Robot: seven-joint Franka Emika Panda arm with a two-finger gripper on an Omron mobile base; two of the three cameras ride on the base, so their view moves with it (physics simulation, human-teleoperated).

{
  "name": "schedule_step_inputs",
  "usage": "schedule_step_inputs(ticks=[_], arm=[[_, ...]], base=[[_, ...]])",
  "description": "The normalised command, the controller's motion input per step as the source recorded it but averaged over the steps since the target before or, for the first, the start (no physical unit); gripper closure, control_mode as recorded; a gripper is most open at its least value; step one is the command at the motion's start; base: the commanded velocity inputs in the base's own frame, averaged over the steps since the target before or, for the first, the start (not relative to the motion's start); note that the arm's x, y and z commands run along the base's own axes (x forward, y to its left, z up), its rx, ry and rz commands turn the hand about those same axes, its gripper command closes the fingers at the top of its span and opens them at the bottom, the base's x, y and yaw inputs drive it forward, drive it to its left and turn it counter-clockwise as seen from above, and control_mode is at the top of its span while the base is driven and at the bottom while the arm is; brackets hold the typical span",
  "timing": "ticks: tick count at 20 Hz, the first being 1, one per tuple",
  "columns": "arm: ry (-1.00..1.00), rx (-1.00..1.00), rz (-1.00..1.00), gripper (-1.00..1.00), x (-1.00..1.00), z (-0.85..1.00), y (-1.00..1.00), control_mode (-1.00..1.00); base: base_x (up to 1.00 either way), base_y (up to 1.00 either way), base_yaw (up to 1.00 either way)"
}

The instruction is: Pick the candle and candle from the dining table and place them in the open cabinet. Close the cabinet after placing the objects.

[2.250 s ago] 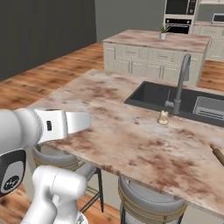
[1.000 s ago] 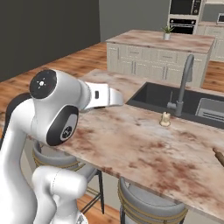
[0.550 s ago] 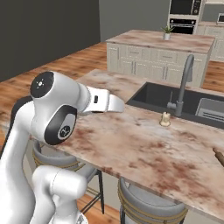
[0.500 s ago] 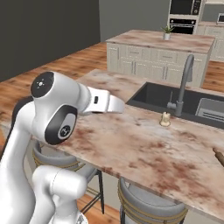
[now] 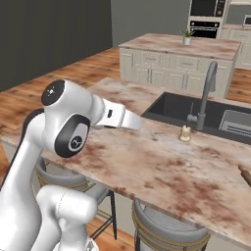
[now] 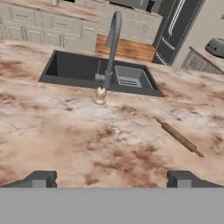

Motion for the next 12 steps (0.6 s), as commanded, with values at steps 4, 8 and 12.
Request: schedule_step_inputs(ticks=[4, 8, 12], arm=[[0.09, 0.00, 0.00, -1.00, 0.08, -0.49, -0.01, -1.00], [0.06, 0.00, 0.00, -1.00, 0.03, -0.49, -0.04, -1.00], [0.00, 0.00, 0.00, -1.00, 0.25, -0.26, -0.12, -1.00]], base=[[0.00, 0.00, 0.00], [0.00, 0.00, 0.00], [0.00, 0.00, 0.00]])
